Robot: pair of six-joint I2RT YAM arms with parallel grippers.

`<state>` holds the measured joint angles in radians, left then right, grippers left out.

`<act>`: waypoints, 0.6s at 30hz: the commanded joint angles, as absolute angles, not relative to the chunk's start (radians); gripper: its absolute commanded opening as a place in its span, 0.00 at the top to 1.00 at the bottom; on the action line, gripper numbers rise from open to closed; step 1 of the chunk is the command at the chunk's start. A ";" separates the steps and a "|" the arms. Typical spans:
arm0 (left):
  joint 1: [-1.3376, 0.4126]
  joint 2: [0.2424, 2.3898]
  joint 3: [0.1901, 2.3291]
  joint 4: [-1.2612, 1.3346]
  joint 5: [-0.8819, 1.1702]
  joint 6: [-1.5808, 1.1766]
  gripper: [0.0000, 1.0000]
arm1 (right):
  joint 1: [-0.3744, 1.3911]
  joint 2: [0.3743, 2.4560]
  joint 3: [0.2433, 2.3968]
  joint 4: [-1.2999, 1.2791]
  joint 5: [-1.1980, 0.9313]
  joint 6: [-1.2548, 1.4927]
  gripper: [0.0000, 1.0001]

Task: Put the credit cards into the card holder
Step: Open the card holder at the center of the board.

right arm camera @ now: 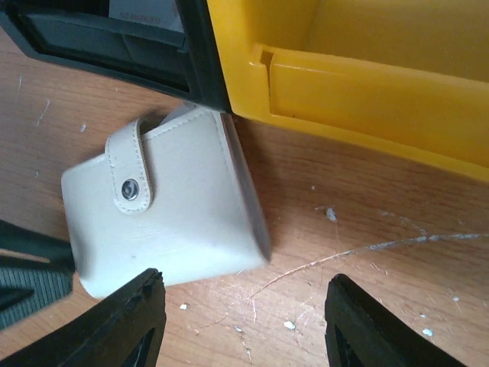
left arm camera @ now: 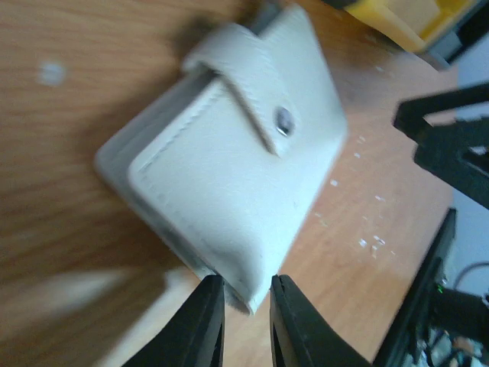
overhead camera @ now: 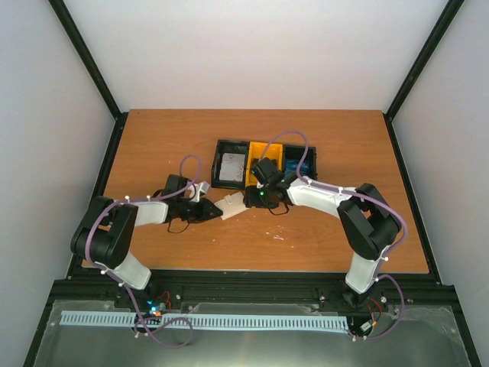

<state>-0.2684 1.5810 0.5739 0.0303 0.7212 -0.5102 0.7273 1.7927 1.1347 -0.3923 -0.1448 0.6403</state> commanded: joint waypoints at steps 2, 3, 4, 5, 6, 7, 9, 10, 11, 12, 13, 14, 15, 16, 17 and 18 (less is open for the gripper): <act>-0.341 1.580 0.611 0.066 0.833 -0.508 0.78 | 0.735 1.760 1.112 -0.386 -0.106 0.656 0.43; -0.345 1.567 0.615 0.045 0.813 -0.508 0.76 | 0.735 1.759 1.111 -0.390 -0.096 0.664 0.43; -0.345 1.549 0.621 0.012 0.751 -0.513 0.68 | 0.735 1.755 1.106 -0.395 -0.084 0.675 0.43; -0.345 1.529 0.630 -0.033 0.673 -0.529 0.59 | 0.734 1.751 1.101 -0.400 -0.067 0.687 0.43; -0.345 1.513 0.652 -0.100 0.576 -0.555 0.57 | 0.733 1.741 1.090 -0.402 -0.053 0.699 0.43; -0.345 1.499 0.674 -0.143 0.520 -0.566 0.54 | 0.734 1.729 1.076 -0.400 -0.038 0.711 0.43; -0.345 1.484 0.719 -0.200 0.484 -0.566 0.45 | 0.730 1.705 1.046 -0.380 -0.020 0.728 0.43; -0.345 1.485 0.742 -0.201 0.481 -0.566 0.43 | 0.725 1.695 1.034 -0.373 -0.015 0.734 0.43; -0.345 1.492 0.764 -0.194 0.492 -0.559 0.41 | 0.720 1.691 1.029 -0.371 -0.015 0.735 0.43; -0.345 1.510 0.784 -0.187 0.503 -0.548 0.39 | 0.716 1.688 1.028 -0.372 -0.016 0.734 0.43; -0.345 1.545 0.816 -0.180 0.511 -0.537 0.39 | 0.712 1.690 1.030 -0.376 -0.018 0.730 0.43; -0.345 1.579 0.840 -0.181 0.515 -0.526 0.39 | 0.709 1.690 1.030 -0.378 -0.020 0.728 0.43; -0.345 1.612 0.862 -0.187 0.517 -0.513 0.41 | 0.707 1.690 1.031 -0.378 -0.022 0.728 0.43; -0.345 1.643 0.881 -0.188 0.518 -0.504 0.43 | 0.705 1.689 1.030 -0.378 -0.027 0.727 0.43; -0.344 1.668 0.893 -0.188 0.516 -0.497 0.44 | 0.703 1.686 1.030 -0.377 -0.034 0.726 0.43; -0.345 1.690 0.902 -0.186 0.517 -0.489 0.45 | 0.702 1.684 1.028 -0.376 -0.038 0.724 0.43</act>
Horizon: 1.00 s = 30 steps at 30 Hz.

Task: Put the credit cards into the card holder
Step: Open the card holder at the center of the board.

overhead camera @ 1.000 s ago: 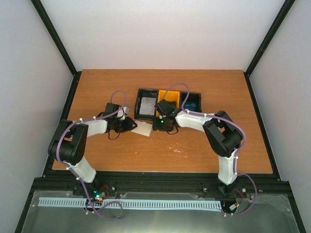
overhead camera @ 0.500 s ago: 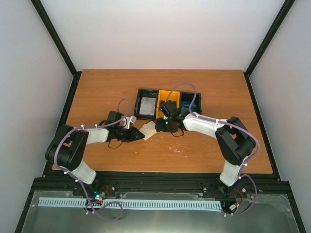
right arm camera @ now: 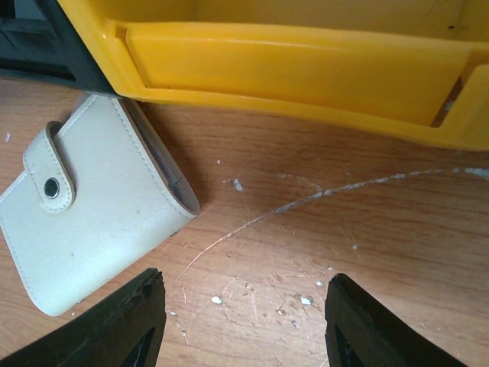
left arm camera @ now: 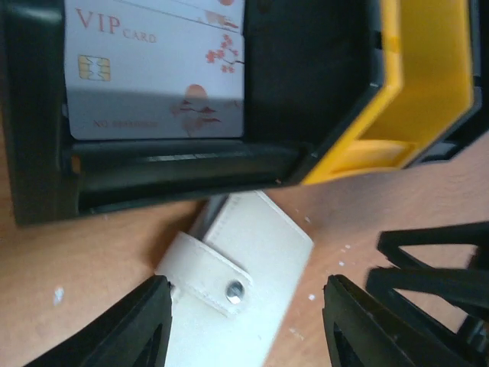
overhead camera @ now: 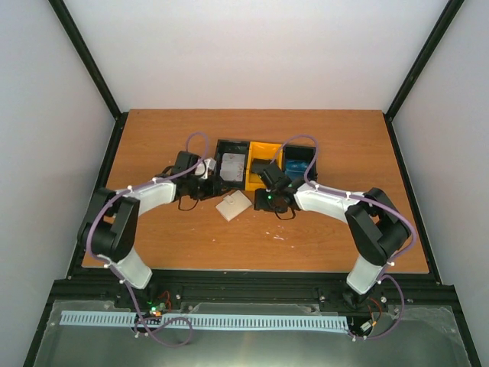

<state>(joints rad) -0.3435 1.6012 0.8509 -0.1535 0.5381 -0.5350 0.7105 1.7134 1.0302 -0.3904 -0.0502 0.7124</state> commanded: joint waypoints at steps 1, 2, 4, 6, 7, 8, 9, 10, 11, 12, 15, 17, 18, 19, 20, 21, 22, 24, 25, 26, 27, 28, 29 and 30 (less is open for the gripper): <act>-0.345 1.708 0.911 -0.187 0.519 -0.481 0.46 | 0.701 1.679 1.025 -0.374 -0.042 0.722 0.43; -0.345 1.719 0.917 -0.188 0.524 -0.473 0.46 | 0.700 1.676 1.021 -0.371 -0.047 0.720 0.43; -0.345 1.729 0.915 -0.188 0.546 -0.464 0.48 | 0.700 1.673 1.013 -0.366 -0.059 0.718 0.43; -0.345 1.732 0.901 -0.186 0.566 -0.460 0.52 | 0.698 1.672 1.001 -0.352 -0.075 0.719 0.43; -0.345 1.732 0.890 -0.183 0.581 -0.460 0.54 | 0.698 1.671 0.996 -0.346 -0.084 0.720 0.43; -0.345 1.732 0.874 -0.176 0.596 -0.461 0.55 | 0.698 1.672 0.988 -0.337 -0.097 0.722 0.43; -0.346 1.728 0.859 -0.170 0.607 -0.465 0.57 | 0.698 1.673 0.986 -0.327 -0.109 0.722 0.43; -0.348 1.725 0.839 -0.169 0.613 -0.469 0.58 | 0.698 1.672 0.982 -0.318 -0.127 0.723 0.43; -0.350 1.720 0.823 -0.153 0.613 -0.474 0.59 | 0.696 1.674 0.976 -0.304 -0.147 0.723 0.43; -0.352 1.717 0.812 -0.136 0.609 -0.477 0.61 | 0.696 1.676 0.971 -0.282 -0.172 0.725 0.43; -0.368 1.707 0.788 -0.133 0.580 -0.483 0.65 | 0.686 1.690 0.951 -0.229 -0.247 0.742 0.43; -0.386 1.703 0.787 -0.137 0.559 -0.483 0.67 | 0.675 1.703 0.936 -0.189 -0.295 0.758 0.43; -0.393 1.704 0.788 -0.138 0.554 -0.485 0.69 | 0.671 1.710 0.931 -0.171 -0.316 0.766 0.43; -0.402 1.706 0.786 -0.137 0.550 -0.488 0.71 | 0.669 1.716 0.927 -0.155 -0.331 0.773 0.43; -0.410 1.708 0.785 -0.137 0.545 -0.491 0.73 | 0.670 1.726 0.924 -0.139 -0.347 0.779 0.43; -0.417 1.712 0.785 -0.139 0.534 -0.496 0.75 | 0.669 1.734 0.920 -0.122 -0.358 0.786 0.43; -0.423 1.713 0.786 -0.142 0.521 -0.501 0.77 | 0.669 1.743 0.917 -0.114 -0.367 0.794 0.43; -0.432 1.717 0.783 -0.148 0.495 -0.512 0.80 | 0.669 1.756 0.913 -0.115 -0.366 0.807 0.44; -0.434 1.718 0.781 -0.151 0.485 -0.519 0.82 | 0.668 1.759 0.910 -0.115 -0.361 0.813 0.45; -0.435 1.721 0.779 -0.152 0.478 -0.524 0.83 | 0.667 1.762 0.904 -0.118 -0.354 0.822 0.46; -0.437 1.721 0.776 -0.152 0.474 -0.529 0.84 | 0.666 1.766 0.899 -0.128 -0.339 0.831 0.47; -0.437 1.721 0.772 -0.153 0.471 -0.531 0.85 | 0.664 1.771 0.896 -0.135 -0.337 0.838 0.47; -0.439 1.723 0.771 -0.153 0.470 -0.535 0.85 | 0.662 1.776 0.890 -0.135 -0.338 0.844 0.47; -0.441 1.723 0.768 -0.153 0.468 -0.538 0.86 | 0.660 1.782 0.884 -0.132 -0.341 0.851 0.48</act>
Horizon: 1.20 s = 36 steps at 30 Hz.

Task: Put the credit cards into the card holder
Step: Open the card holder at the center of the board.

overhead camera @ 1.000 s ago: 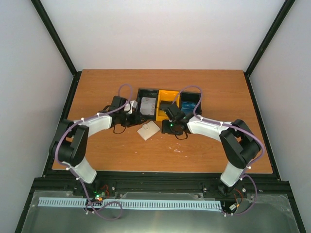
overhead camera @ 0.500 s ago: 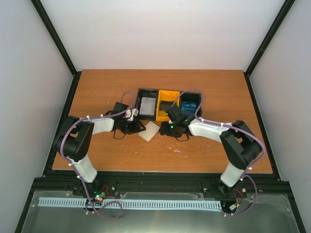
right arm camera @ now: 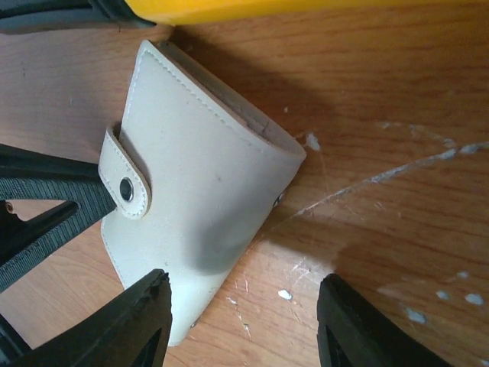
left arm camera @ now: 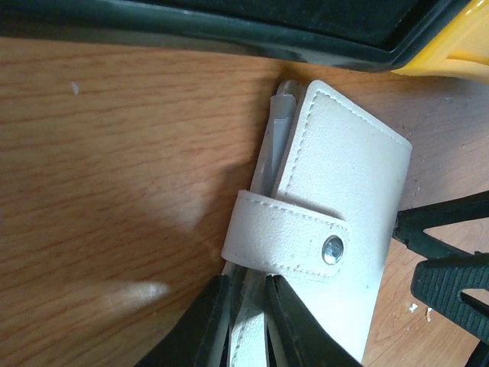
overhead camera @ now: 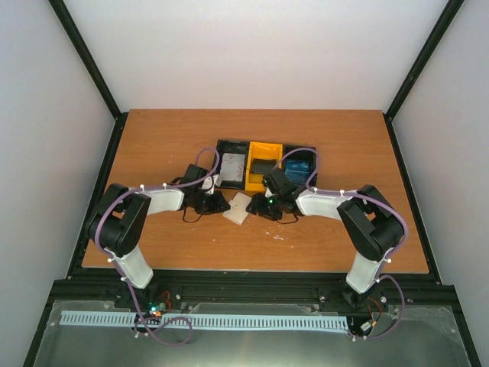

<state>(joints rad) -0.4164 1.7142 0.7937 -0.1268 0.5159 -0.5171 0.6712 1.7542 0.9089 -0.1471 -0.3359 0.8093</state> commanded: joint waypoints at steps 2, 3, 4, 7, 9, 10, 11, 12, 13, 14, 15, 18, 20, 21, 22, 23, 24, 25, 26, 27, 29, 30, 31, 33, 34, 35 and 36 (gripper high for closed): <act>-0.447 1.722 0.766 -0.153 0.460 -0.545 0.86 | 0.661 1.793 0.872 -0.112 -0.359 0.864 0.48; -0.452 1.721 0.763 -0.153 0.453 -0.552 0.87 | 0.661 1.797 0.861 -0.090 -0.375 0.874 0.48; -0.456 1.719 0.761 -0.153 0.448 -0.556 0.87 | 0.661 1.800 0.849 -0.057 -0.394 0.886 0.48; -0.473 1.716 0.750 -0.153 0.448 -0.575 0.88 | 0.661 1.812 0.819 0.043 -0.431 0.918 0.48; -0.484 1.716 0.736 -0.151 0.455 -0.595 0.89 | 0.661 1.822 0.809 0.118 -0.441 0.925 0.50; -0.489 1.715 0.727 -0.143 0.454 -0.602 0.89 | 0.661 1.826 0.801 0.156 -0.451 0.927 0.51; -0.494 1.712 0.720 -0.135 0.454 -0.609 0.89 | 0.661 1.829 0.794 0.204 -0.466 0.928 0.51; -0.497 1.709 0.710 -0.124 0.456 -0.615 0.89 | 0.661 1.835 0.787 0.246 -0.477 0.927 0.51; -0.498 1.706 0.700 -0.113 0.458 -0.622 0.89 | 0.661 1.841 0.782 0.283 -0.492 0.920 0.51; -0.499 1.704 0.691 -0.103 0.461 -0.631 0.89 | 0.661 1.846 0.778 0.329 -0.515 0.909 0.51; -0.500 1.702 0.685 -0.092 0.464 -0.640 0.89 | 0.661 1.846 0.769 0.386 -0.543 0.900 0.51; -0.501 1.683 0.653 -0.041 0.473 -0.664 0.89 | 0.660 1.843 0.738 0.523 -0.610 0.879 0.50; -0.502 1.661 0.627 0.000 0.477 -0.687 0.89 | 0.660 1.856 0.743 0.558 -0.666 0.858 0.51; -0.502 1.650 0.614 0.017 0.479 -0.699 0.88 | 0.660 1.865 0.738 0.590 -0.694 0.867 0.53; -0.502 1.642 0.603 0.040 0.489 -0.704 0.88 | 0.660 1.873 0.729 0.633 -0.718 0.886 0.54; -0.502 1.636 0.598 0.055 0.492 -0.709 0.88 | 0.661 1.877 0.714 0.677 -0.735 0.901 0.57; -0.502 1.632 0.594 0.062 0.489 -0.718 0.89 | 0.661 1.877 0.696 0.709 -0.730 0.911 0.59; -0.502 1.627 0.591 0.069 0.489 -0.724 0.89 | 0.660 1.871 0.683 0.717 -0.716 0.907 0.60; -0.501 1.622 0.587 0.078 0.490 -0.730 0.89 | 0.660 1.864 0.675 0.712 -0.697 0.897 0.62; -0.502 1.618 0.581 0.091 0.488 -0.739 0.89 | 0.660 1.849 0.670 0.675 -0.673 0.879 0.66; -0.502 1.612 0.573 0.104 0.478 -0.746 0.89 | 0.660 1.821 0.661 0.625 -0.610 0.847 0.71; -0.502 1.611 0.571 0.106 0.470 -0.749 0.88 | 0.660 1.806 0.653 0.610 -0.582 0.845 0.73; -0.502 1.609 0.569 0.109 0.462 -0.751 0.88 | 0.660 1.790 0.648 0.599 -0.561 0.842 0.75; -0.502 1.609 0.571 0.110 0.455 -0.754 0.89 | 0.660 1.760 0.642 0.565 -0.526 0.837 0.80; -0.502 1.607 0.575 0.110 0.456 -0.752 0.89 | 0.660 1.748 0.642 0.543 -0.508 0.827 0.83; -0.502 1.605 0.577 0.113 0.459 -0.752 0.88 | 0.660 1.734 0.645 0.521 -0.494 0.814 0.85; -0.501 1.600 0.579 0.115 0.461 -0.751 0.88 | 0.660 1.720 0.648 0.496 -0.475 0.803 0.88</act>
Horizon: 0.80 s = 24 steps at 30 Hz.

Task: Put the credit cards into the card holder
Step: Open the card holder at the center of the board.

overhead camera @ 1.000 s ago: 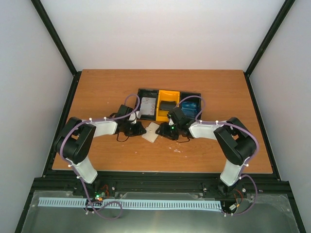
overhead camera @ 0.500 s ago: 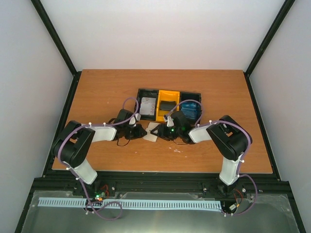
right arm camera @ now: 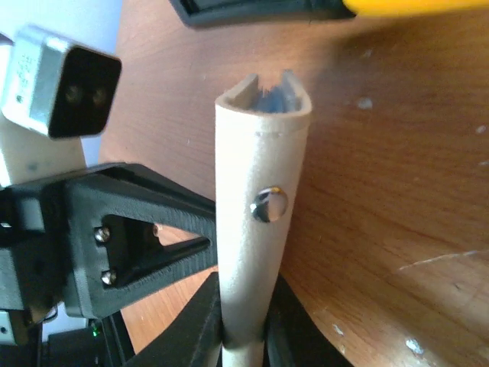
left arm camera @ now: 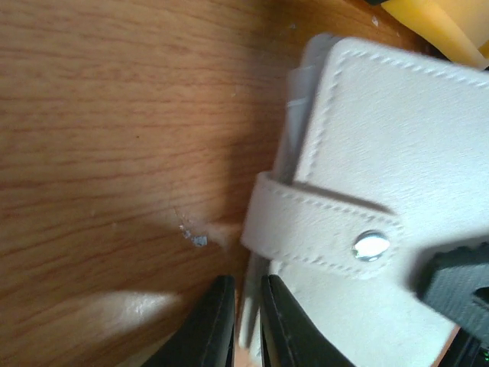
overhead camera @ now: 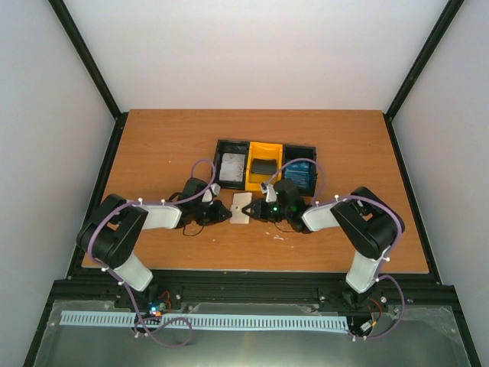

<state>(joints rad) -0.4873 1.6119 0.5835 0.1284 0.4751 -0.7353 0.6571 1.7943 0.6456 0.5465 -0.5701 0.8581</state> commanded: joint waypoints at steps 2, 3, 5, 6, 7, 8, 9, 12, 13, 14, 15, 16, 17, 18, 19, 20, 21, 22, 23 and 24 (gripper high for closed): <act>-0.502 1.577 0.585 0.114 0.447 -0.750 0.88 | 0.660 1.692 0.657 0.442 -0.435 0.769 0.94; -0.502 1.560 0.587 0.114 0.438 -0.750 0.87 | 0.660 1.680 0.665 0.406 -0.413 0.751 0.96; -0.502 1.516 0.593 0.115 0.420 -0.753 0.83 | 0.660 1.652 0.687 0.330 -0.370 0.720 0.97; -0.502 1.492 0.595 0.123 0.418 -0.751 0.81 | 0.660 1.642 0.699 0.283 -0.348 0.705 0.97; -0.502 1.468 0.597 0.133 0.416 -0.750 0.76 | 0.660 1.631 0.711 0.236 -0.330 0.693 0.97; -0.502 1.444 0.598 0.141 0.415 -0.748 0.68 | 0.660 1.622 0.724 0.190 -0.309 0.683 0.97; -0.502 1.420 0.599 0.147 0.410 -0.743 0.60 | 0.662 1.610 0.732 0.149 -0.291 0.675 0.97; -0.502 1.374 0.613 0.146 0.403 -0.726 0.43 | 0.664 1.588 0.765 0.042 -0.254 0.672 0.97; -0.502 1.378 0.625 0.137 0.405 -0.723 0.39 | 0.666 1.582 0.776 0.024 -0.253 0.671 0.97; -0.502 1.391 0.641 0.124 0.412 -0.719 0.36 | 0.669 1.576 0.787 0.007 -0.252 0.672 0.97; -0.502 1.408 0.662 0.106 0.421 -0.717 0.34 | 0.675 1.571 0.800 -0.006 -0.247 0.672 0.97; -0.502 1.428 0.684 0.084 0.431 -0.716 0.32 | 0.681 1.567 0.812 -0.018 -0.244 0.668 0.97; -0.505 1.446 0.703 0.066 0.433 -0.715 0.29 | 0.690 1.565 0.827 -0.034 -0.236 0.662 0.97; -0.511 1.459 0.718 0.051 0.429 -0.715 0.26 | 0.700 1.566 0.842 -0.050 -0.228 0.659 0.97; -0.520 1.468 0.728 0.043 0.423 -0.715 0.24 | 0.706 1.565 0.851 -0.062 -0.223 0.657 0.97; -0.529 1.475 0.736 0.039 0.418 -0.717 0.24 | 0.710 1.564 0.856 -0.068 -0.217 0.657 0.97; -0.537 1.482 0.740 0.040 0.419 -0.719 0.23 | 0.713 1.562 0.860 -0.070 -0.214 0.656 0.97; -0.544 1.487 0.742 0.047 0.427 -0.723 0.23 | 0.714 1.562 0.863 -0.074 -0.213 0.656 0.97; -0.550 1.495 0.741 0.056 0.439 -0.725 0.23 | 0.716 1.560 0.865 -0.075 -0.216 0.656 0.97; -0.554 1.501 0.738 0.070 0.454 -0.727 0.24 | 0.717 1.559 0.865 -0.073 -0.224 0.657 0.97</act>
<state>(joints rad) -0.5217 1.4792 0.7052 0.0784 0.4217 -0.7300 0.7052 1.5887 0.8406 -0.0334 -0.2474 0.6735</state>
